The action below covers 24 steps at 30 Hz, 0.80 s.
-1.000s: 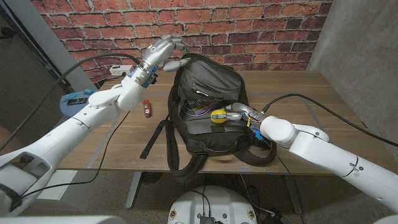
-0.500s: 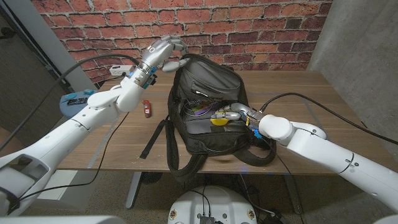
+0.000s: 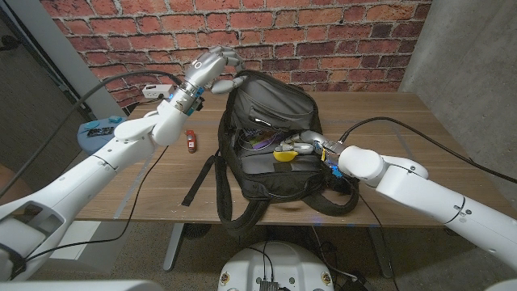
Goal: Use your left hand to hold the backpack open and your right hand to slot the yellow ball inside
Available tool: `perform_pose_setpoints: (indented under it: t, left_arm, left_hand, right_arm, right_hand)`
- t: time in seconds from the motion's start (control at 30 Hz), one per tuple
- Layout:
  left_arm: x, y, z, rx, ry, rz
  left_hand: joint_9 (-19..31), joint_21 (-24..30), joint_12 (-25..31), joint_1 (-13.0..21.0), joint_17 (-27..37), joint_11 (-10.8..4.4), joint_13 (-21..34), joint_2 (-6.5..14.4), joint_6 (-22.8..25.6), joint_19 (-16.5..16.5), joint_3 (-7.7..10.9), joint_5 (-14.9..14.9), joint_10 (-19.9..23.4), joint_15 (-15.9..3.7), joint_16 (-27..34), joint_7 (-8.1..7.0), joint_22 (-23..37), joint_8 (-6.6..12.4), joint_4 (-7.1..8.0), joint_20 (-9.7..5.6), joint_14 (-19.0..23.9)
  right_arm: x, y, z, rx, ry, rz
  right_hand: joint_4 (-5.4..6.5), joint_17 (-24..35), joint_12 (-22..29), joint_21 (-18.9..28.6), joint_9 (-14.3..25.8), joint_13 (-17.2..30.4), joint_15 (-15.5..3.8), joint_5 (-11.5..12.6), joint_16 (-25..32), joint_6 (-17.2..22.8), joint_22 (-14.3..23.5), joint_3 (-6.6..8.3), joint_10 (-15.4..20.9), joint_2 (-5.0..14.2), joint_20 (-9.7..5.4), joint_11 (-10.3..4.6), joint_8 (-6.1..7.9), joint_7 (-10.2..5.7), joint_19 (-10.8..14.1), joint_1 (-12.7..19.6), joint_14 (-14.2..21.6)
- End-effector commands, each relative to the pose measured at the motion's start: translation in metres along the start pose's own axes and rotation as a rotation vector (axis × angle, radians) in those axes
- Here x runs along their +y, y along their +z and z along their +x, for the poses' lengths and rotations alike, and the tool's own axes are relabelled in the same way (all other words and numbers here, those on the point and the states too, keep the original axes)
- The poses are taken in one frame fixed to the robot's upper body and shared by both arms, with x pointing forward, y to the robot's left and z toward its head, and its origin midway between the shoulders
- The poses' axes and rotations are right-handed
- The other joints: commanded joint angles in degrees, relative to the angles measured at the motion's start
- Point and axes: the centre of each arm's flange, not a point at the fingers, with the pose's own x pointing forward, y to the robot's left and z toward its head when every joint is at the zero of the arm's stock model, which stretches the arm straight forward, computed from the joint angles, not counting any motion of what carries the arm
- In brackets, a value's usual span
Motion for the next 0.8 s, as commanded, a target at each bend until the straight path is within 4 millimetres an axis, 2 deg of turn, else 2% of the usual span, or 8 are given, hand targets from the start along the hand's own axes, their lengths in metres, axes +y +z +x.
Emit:
perform_pose_setpoints:
  t: [0.03, 0.33, 0.8]
  left_arm:
    - [-0.005, 0.003, 0.000, -0.003, -0.010, -0.014]
    - [-0.006, 0.003, 0.001, -0.004, -0.018, -0.016]
    - [-0.009, 0.004, 0.003, -0.004, -0.018, -0.017]
  left_hand:
    - [-0.1, 0.4, -0.3, 0.3, 0.2, -1.48, 0.1, 0.3, -0.3, 0.0, -0.02, 0.1, 2.1, -0.26, -0.1, 0.26, 0.2, 0.33, -0.03, -0.10, 0.5]
    - [-0.1, 0.4, -0.3, 0.3, 0.3, -1.55, 0.0, 0.3, -0.3, -0.1, -0.05, 0.0, 2.3, -0.25, -0.1, 0.32, 0.2, 0.37, -0.02, -0.08, 0.5]
    - [-0.1, 0.4, -0.3, 0.3, 0.2, -1.48, 0.1, 0.2, -0.4, -0.3, -0.03, 0.0, 2.2, -0.23, -0.2, 0.28, 0.2, 0.42, -0.06, -0.06, 0.5]
  right_arm:
    - [-0.007, 0.007, -0.006, -0.016, -0.023, -0.013]
    - [-0.007, 0.005, -0.003, -0.024, -0.004, -0.009]
    - [-0.011, 0.010, -0.015, -0.029, -0.026, -0.008]
  right_hand:
    - [0.03, -0.1, -0.1, 0.1, 0.0, 0.3, 0.08, 0.4, -0.2, -0.3, 0.0, -0.22, -0.1, 0.01, 0.10, -0.11, 0.33, 0.22, -0.1, -0.5, -0.2]
    - [-0.06, -0.1, -1.0, 0.0, 0.0, 0.3, 1.00, 0.5, -0.6, -2.6, 0.0, -0.47, -1.7, -0.07, 0.72, 0.32, -0.17, 1.14, -1.0, -0.9, -1.3]
    - [-0.07, -0.1, -1.5, 0.0, -0.1, 0.4, 1.32, 0.6, -0.8, -3.0, 0.1, -0.63, -2.2, -0.05, 1.01, 0.51, -0.01, 1.16, -1.5, -1.2, -1.8]
